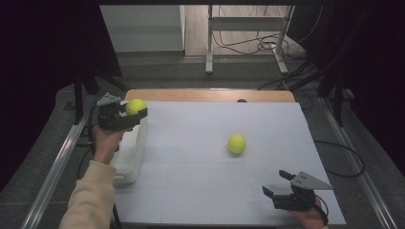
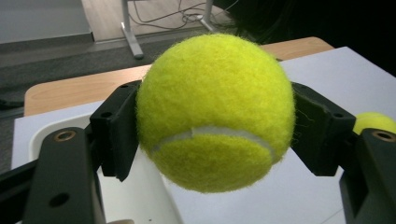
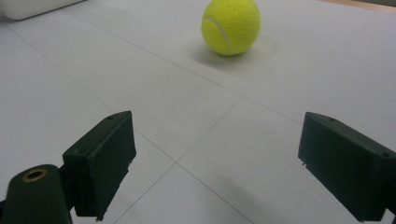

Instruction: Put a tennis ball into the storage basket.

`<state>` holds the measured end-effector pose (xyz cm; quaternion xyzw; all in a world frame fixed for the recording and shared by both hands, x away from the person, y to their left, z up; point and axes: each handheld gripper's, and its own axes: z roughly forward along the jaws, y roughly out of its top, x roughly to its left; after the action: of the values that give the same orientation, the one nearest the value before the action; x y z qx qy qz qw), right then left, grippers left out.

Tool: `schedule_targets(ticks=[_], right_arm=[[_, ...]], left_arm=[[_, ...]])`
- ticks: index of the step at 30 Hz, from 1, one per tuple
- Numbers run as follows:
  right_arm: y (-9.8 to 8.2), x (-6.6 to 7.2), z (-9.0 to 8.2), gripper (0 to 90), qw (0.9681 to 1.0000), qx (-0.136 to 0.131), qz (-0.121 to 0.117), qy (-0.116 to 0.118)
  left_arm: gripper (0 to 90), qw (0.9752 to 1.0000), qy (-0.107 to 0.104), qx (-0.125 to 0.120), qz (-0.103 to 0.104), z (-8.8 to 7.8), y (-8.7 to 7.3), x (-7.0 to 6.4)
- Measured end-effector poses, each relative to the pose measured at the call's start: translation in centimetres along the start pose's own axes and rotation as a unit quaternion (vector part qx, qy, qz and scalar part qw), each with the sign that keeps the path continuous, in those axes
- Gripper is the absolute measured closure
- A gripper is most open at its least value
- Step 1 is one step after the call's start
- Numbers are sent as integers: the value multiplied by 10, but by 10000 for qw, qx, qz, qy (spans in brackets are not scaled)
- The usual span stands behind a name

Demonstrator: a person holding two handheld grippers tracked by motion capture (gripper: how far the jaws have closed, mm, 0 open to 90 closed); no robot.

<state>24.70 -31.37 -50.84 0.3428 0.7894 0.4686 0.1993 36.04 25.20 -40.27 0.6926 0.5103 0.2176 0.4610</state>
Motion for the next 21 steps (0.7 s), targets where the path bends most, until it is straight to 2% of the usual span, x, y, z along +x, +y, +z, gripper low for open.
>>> schedule_targets(ticks=[12, 21], right_arm=[[0, 0, 0, 112, 10000, 0, 7, 20], [0, 0, 1, 112, 10000, 3, 19, 23]], left_arm=[[265, 9994, 265, 227, -62, 8, 4, 15], [265, 9978, 438, 498, -79, 18, 5, 24]])
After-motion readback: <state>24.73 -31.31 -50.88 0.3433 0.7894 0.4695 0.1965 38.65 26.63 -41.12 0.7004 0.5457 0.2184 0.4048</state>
